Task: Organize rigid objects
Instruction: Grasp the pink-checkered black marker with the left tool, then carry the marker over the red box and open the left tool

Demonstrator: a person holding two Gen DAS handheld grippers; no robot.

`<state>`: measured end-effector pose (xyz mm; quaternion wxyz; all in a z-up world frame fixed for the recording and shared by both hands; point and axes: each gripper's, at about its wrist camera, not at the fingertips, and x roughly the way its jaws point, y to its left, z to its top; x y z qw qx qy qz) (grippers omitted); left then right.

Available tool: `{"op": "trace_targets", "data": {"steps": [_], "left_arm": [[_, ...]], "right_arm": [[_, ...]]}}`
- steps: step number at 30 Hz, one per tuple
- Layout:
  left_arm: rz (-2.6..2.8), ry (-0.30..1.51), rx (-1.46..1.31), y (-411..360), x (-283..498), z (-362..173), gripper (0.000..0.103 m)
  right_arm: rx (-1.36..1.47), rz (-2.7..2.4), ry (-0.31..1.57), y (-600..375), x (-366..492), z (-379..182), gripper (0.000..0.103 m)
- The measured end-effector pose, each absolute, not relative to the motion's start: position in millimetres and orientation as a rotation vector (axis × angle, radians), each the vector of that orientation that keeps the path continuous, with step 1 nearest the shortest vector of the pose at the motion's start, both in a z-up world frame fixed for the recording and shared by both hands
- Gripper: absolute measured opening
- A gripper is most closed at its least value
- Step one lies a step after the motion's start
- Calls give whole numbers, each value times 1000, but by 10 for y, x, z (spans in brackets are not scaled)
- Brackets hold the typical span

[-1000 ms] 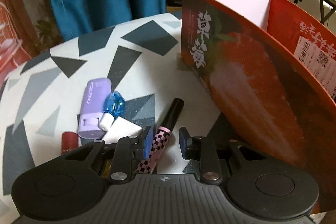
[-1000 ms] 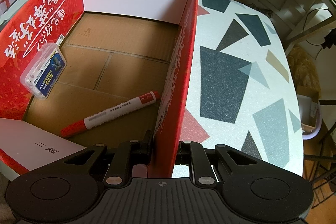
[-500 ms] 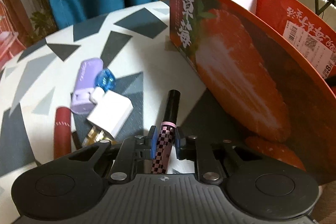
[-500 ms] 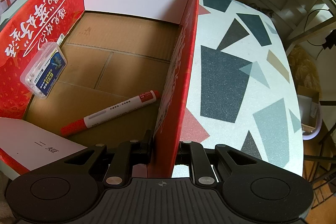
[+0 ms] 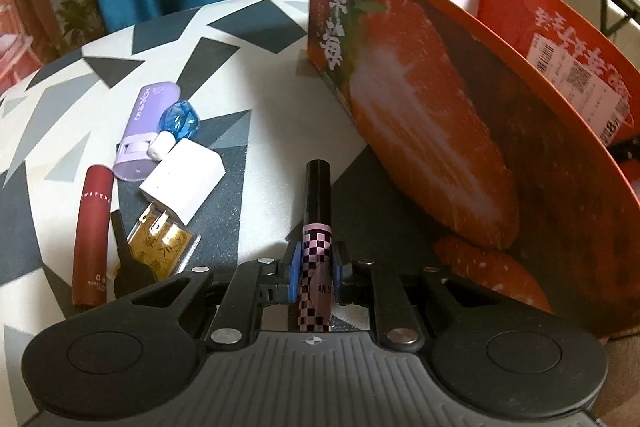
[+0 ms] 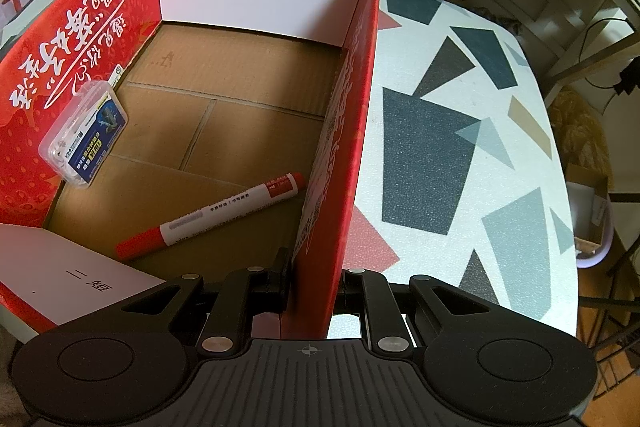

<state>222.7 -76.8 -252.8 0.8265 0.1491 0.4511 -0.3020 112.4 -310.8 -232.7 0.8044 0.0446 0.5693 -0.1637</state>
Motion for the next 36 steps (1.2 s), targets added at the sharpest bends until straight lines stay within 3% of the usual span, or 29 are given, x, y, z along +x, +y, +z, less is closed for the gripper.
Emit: {"op": "trace_targets", "data": {"steps": [25,36], "left_arm": [[-575,851,268,-711,1885,-2561,17],[-675,755,186,-716,2155,-1856,17]], "right_arm": [[100,-355,1210,-3103,1092,-2326,15],[98,-353,1212,-3100,1097,-2328,15]]}}
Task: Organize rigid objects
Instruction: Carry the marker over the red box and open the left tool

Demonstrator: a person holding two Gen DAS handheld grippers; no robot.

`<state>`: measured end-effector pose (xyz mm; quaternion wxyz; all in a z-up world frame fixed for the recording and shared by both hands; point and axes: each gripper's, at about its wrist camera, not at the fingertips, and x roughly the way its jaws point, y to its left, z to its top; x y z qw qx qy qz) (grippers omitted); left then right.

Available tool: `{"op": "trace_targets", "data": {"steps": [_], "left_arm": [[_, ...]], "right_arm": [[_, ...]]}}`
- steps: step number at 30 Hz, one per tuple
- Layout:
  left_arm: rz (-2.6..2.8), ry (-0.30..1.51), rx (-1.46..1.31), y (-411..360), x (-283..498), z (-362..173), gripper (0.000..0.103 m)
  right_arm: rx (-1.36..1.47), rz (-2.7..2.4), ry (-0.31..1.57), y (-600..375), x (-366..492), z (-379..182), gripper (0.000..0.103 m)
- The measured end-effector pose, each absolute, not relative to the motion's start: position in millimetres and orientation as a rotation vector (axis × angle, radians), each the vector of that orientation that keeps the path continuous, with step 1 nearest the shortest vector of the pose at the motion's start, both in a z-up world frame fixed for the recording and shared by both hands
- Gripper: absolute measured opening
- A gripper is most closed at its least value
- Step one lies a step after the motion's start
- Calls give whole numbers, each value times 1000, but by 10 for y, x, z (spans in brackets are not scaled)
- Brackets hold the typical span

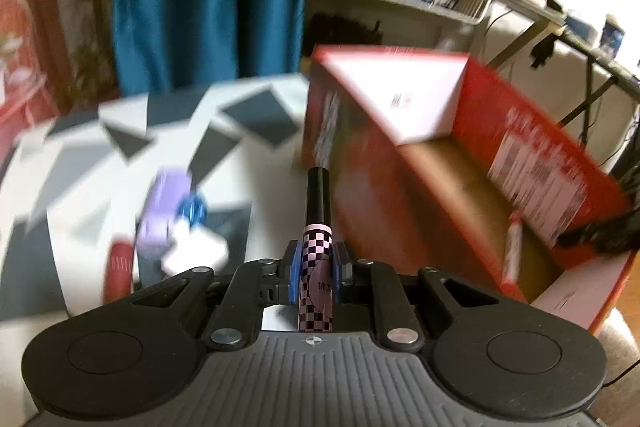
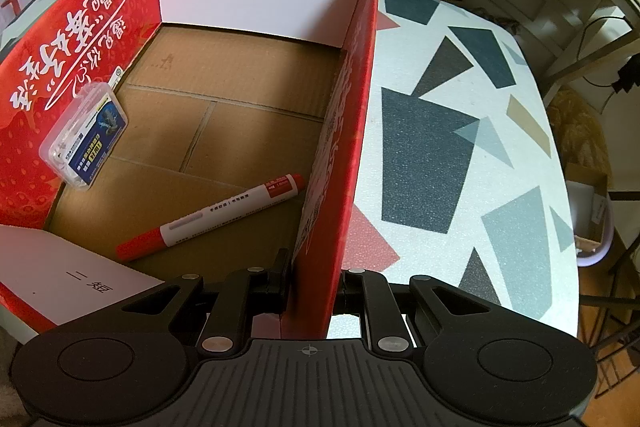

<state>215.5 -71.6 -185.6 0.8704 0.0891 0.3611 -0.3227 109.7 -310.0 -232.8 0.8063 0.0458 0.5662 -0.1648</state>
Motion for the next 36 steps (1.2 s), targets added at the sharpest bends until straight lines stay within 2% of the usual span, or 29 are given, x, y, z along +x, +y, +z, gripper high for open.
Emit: {"op": "trace_targets", "data": {"steps": [6,12,21,30,36], "left_arm": [[-729,666,182,-920,2232,-1440,17],[-783,625,224,-1308,2308,-1315,17],[-811,705,378,-1975,2599,-1554,17],[-827,746,412,-2043,2744,-1695,17],[-833,721,383,-1961,2694,-1605,20]], "right_arm": [[98,-351,1212,-3100,1100,-2328,15],[97,-351,1213,-3102,1102,-2328,15],[89,-345,1221,-3094,1123,-2338,15],[82,-338,1230,-3090,1138,-2340,15],[82,-339,1230,-3092,1140,-2342,15]]}}
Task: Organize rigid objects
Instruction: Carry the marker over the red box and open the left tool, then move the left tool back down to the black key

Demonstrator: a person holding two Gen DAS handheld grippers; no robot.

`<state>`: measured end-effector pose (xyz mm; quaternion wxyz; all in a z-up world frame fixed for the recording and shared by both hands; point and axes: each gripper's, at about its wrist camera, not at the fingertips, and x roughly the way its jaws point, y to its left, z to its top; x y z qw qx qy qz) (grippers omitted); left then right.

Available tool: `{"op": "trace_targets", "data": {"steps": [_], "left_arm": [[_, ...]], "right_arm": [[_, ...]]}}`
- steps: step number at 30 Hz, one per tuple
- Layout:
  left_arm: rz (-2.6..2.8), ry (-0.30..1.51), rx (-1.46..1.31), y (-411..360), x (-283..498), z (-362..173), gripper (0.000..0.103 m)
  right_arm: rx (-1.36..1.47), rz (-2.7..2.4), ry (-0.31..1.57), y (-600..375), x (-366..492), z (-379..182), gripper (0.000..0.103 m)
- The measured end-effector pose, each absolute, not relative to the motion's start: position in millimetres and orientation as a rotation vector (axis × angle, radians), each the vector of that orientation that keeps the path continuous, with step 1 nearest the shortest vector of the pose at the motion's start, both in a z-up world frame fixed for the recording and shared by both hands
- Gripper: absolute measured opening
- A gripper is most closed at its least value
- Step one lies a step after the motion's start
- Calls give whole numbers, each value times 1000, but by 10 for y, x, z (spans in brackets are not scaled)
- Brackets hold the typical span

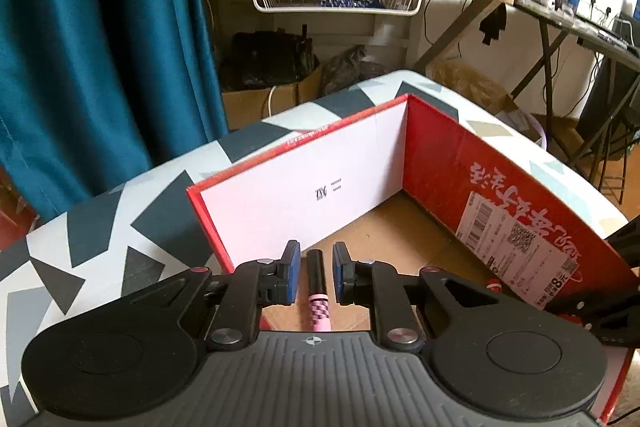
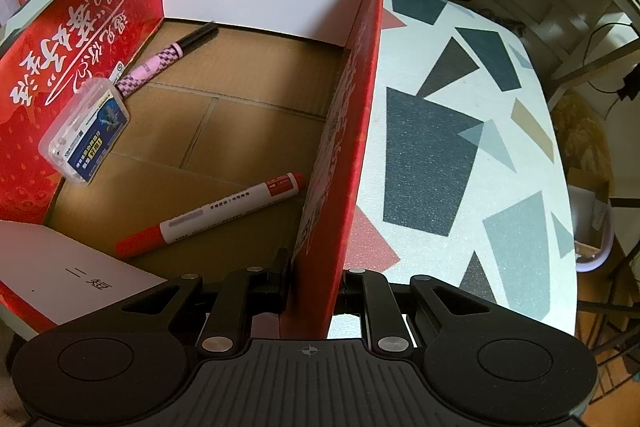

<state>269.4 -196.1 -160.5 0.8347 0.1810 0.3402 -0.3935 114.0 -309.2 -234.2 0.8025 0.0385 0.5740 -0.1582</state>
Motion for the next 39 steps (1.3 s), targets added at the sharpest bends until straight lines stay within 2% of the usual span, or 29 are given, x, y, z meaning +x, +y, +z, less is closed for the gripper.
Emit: {"op": "trace_targets", "data": {"steps": [2,4,13,39], "left_arm": [[-833,700,368,-1884,2654,-1534,39],[-829,672,343,-1756,2608,-1450,45],[-740,660,277,-1102,2505,-1323,45],[-487,876,166,184,2335,-1981,45]], "right_arm": [[83,-339,1230,-3090,1139,-2343,15],[82,-339,1230,-3092,1140,-2342,15],[84,-341,1231,-3092,1139,-2341,15],[28,-339,1239,-3046,1166,-2335,18]]}}
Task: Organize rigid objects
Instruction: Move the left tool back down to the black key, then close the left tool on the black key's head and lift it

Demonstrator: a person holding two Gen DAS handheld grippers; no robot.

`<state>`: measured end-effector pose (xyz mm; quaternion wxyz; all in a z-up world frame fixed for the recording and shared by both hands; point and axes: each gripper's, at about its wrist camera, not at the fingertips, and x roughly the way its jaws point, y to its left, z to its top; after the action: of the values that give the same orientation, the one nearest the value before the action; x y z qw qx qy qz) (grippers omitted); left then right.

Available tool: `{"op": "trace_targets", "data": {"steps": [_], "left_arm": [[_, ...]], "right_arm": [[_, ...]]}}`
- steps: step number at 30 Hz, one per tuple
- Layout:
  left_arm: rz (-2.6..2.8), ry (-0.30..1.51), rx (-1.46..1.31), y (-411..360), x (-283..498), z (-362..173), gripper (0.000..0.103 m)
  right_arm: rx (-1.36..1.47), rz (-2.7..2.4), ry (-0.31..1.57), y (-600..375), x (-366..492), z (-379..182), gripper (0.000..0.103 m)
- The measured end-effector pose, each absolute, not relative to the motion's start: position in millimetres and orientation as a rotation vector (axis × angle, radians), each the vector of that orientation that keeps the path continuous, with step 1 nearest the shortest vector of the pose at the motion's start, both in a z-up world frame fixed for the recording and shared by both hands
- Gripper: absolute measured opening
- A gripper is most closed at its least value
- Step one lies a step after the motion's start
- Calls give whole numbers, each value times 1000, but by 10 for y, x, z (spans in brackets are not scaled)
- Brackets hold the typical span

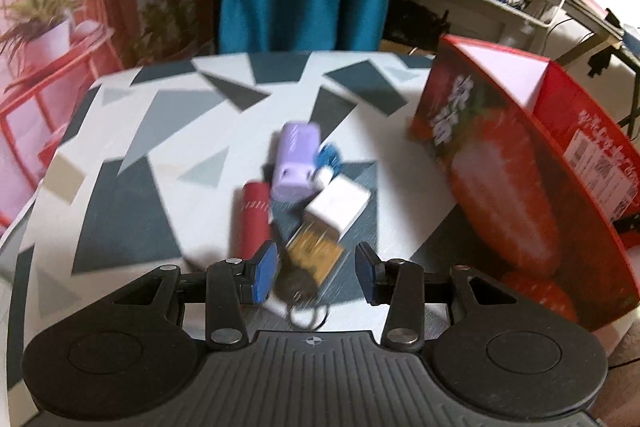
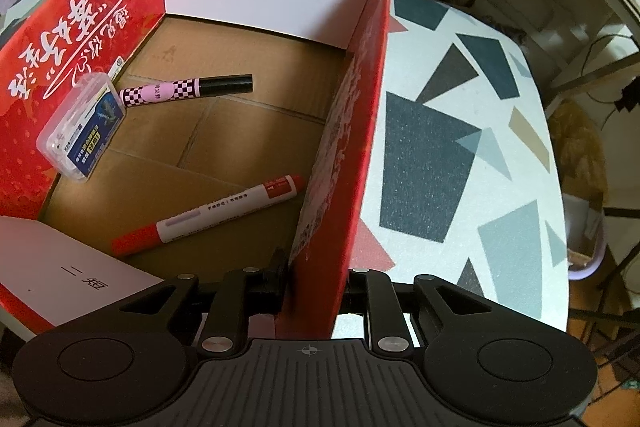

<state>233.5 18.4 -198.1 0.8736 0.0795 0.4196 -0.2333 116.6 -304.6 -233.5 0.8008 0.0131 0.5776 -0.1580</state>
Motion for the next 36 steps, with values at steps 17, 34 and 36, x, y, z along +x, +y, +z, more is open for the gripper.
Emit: {"op": "trace_targets", "data": {"steps": [17,34,36], "left_arm": [[-455,923,149,104,2254,-2333,45],[-397,876,217,-54,2256,-2445,32],[-422,873,236,-98,2194,-2444,32]], "right_arm": [[33,-344,1229,-3053,1146,-2323,17],[35,-344,1222,-3057,1144,-2321,17],[33,-345,1218,-3055,1142,-2314,17]]}}
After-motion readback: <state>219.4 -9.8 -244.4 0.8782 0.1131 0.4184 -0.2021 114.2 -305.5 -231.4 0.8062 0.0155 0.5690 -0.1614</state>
